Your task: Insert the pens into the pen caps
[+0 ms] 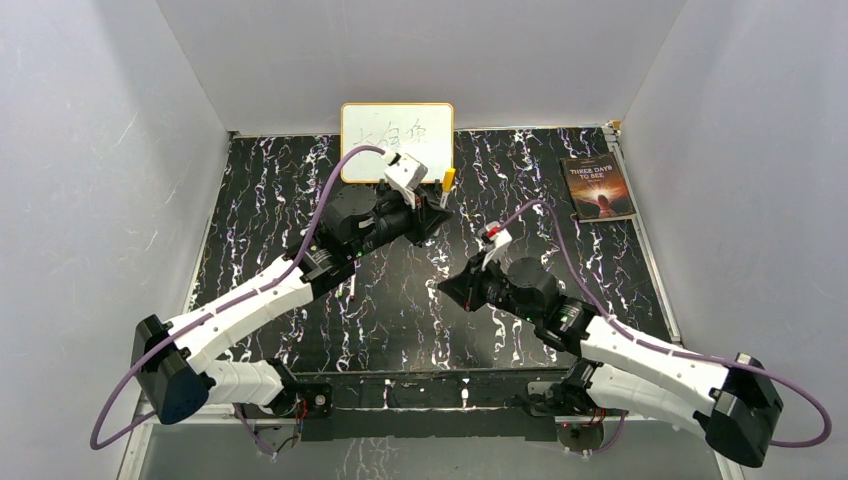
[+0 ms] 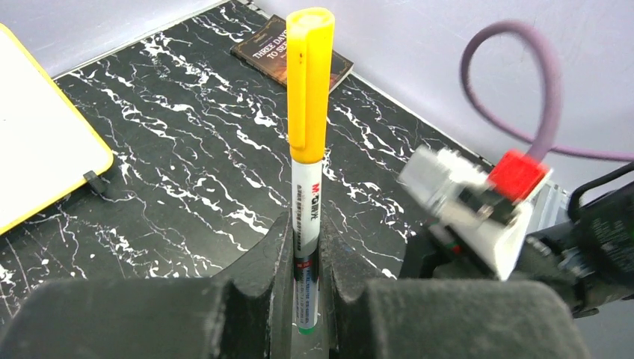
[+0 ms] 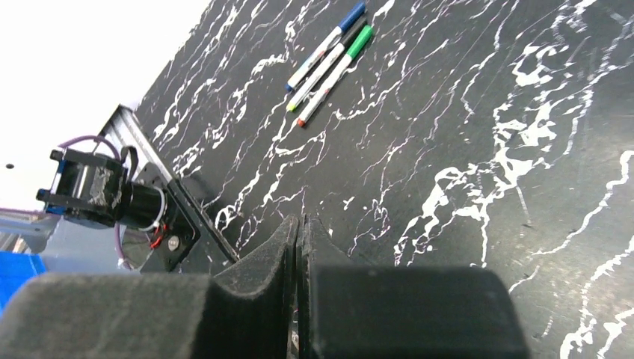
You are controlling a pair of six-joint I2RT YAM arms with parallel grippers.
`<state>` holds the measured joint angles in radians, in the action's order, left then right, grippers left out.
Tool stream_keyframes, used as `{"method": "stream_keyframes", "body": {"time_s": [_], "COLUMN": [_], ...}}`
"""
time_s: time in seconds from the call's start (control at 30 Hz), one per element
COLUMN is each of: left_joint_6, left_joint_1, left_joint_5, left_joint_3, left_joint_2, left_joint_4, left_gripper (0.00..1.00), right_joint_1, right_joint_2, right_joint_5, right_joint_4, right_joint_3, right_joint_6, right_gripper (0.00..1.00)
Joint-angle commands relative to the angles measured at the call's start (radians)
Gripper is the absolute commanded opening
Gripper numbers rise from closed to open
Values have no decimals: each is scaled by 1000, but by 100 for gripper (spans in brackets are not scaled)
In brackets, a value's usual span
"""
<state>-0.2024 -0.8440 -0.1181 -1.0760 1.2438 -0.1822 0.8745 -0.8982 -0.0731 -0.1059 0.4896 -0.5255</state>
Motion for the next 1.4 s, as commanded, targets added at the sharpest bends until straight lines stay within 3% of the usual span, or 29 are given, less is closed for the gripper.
{"method": "stream_keyframes", "body": {"time_s": [0.0,0.07,0.13,0.2,0.5,0.63,0.77,1.1,1.37], "left_joint_6": [30,44,51,53,52,53,45,42,43], "left_joint_1": [0,0,0,0,0,1,0,0,0], "left_joint_5": [14,16,17,14,-2,-35,-68,-96,-109], "left_joint_3": [32,50,72,99,145,142,147,154,163], "left_joint_2": [-65,-79,-99,-127,-166,-162,-150,-148,-162], "left_joint_4": [-7,10,25,27,44,47,43,58,56], "left_gripper": [0,0,0,0,0,0,0,0,0], "right_joint_1": [-3,-3,-3,-3,-3,-3,-3,-4,-9], "right_joint_2": [87,120,146,160,82,34,-6,-72,-104], "right_joint_5": [148,230,302,360,301,265,250,244,250], "right_joint_4": [50,71,87,95,12,-9,-45,-72,-81], "right_joint_3": [95,122,153,188,310,352,379,442,474], "right_joint_6": [0,1,6,17,71,76,82,112,123], "right_gripper": [0,4,27,43,63,66,60,58,49]}}
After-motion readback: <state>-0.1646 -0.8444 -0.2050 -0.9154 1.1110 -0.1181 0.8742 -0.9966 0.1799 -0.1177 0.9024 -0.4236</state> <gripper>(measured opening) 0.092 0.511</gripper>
